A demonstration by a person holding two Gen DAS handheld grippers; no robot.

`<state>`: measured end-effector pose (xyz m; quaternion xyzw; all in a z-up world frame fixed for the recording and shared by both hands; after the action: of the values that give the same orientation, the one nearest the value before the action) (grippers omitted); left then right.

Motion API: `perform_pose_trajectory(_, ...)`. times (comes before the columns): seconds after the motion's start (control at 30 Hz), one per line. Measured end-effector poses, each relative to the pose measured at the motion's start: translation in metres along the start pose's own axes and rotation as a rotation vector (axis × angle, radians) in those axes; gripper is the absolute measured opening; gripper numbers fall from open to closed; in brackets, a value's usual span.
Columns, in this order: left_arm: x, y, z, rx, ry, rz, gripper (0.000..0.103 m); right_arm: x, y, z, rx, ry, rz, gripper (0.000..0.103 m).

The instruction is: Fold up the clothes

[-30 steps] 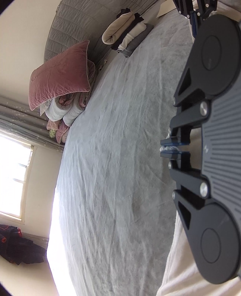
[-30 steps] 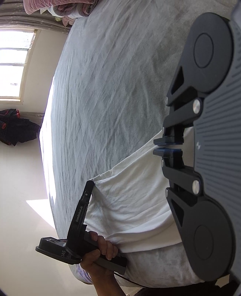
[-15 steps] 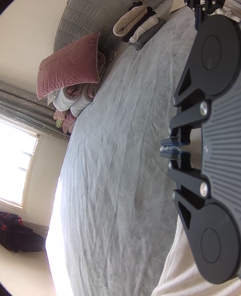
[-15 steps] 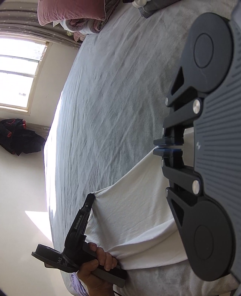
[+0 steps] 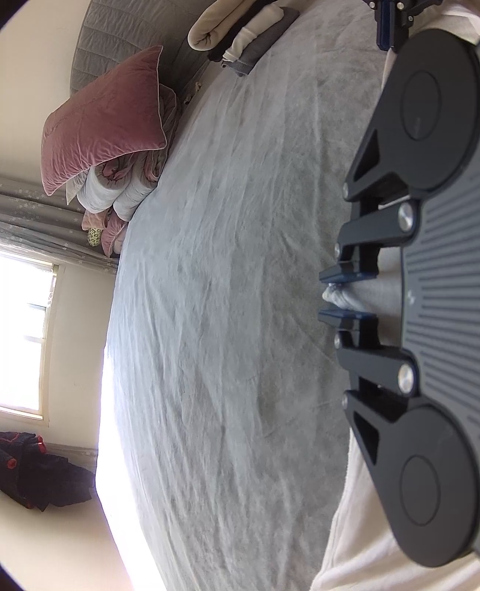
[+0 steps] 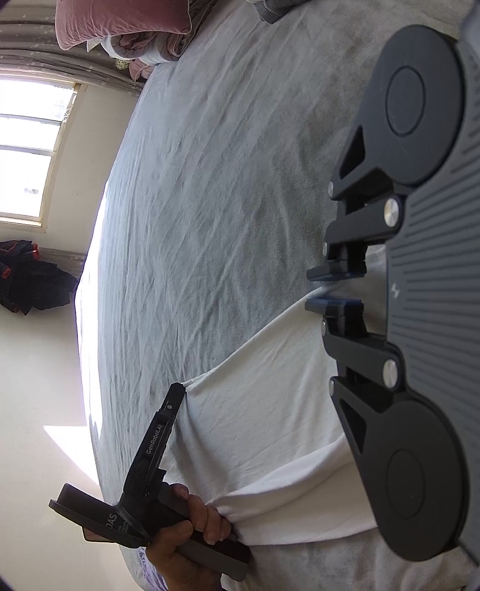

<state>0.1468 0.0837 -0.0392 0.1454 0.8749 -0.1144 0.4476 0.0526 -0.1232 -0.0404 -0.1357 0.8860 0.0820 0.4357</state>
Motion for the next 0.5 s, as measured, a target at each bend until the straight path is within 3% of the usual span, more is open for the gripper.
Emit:
perform_pose_trajectory(0.07, -0.002, -0.006, -0.006, -0.013, 0.001, 0.002, 0.04, -0.004, -0.006, -0.007, -0.008, -0.004, 0.044, 0.017)
perform_pose_trajectory(0.13, -0.005, -0.017, -0.015, -0.003, 0.006, 0.015, 0.041, -0.008, -0.018, -0.018, 0.001, -0.003, 0.094, 0.028)
perform_pose_trajectory(0.17, -0.007, -0.025, -0.02, 0.007, 0.006, 0.026, 0.043, -0.011, -0.027, -0.026, 0.01, -0.013, 0.129, 0.039)
perform_pose_trajectory(0.2, -0.009, -0.033, -0.025, 0.019, 0.005, 0.037, 0.044, -0.012, -0.036, -0.035, 0.02, -0.018, 0.154, 0.041)
perform_pose_trajectory(0.3, -0.016, -0.058, -0.04, 0.063, 0.002, 0.068, 0.045, -0.013, -0.062, -0.061, 0.061, -0.029, 0.228, 0.041)
perform_pose_trajectory(0.5, -0.011, -0.129, -0.061, 0.228, 0.003, 0.151, 0.047, 0.013, -0.103, -0.112, 0.154, -0.017, 0.332, 0.041)
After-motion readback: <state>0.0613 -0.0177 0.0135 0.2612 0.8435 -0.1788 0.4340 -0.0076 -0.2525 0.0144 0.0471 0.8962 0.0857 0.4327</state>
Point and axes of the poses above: each gripper's, at about its wrist camera, not at the fingertips, and z roughly the way its jaws point, y to its left, x to its underside, the point moved 9 cm from there along z, roughly the way its jaws point, and after that the axes turned 7 degrees about z, right-handed, at the moved point
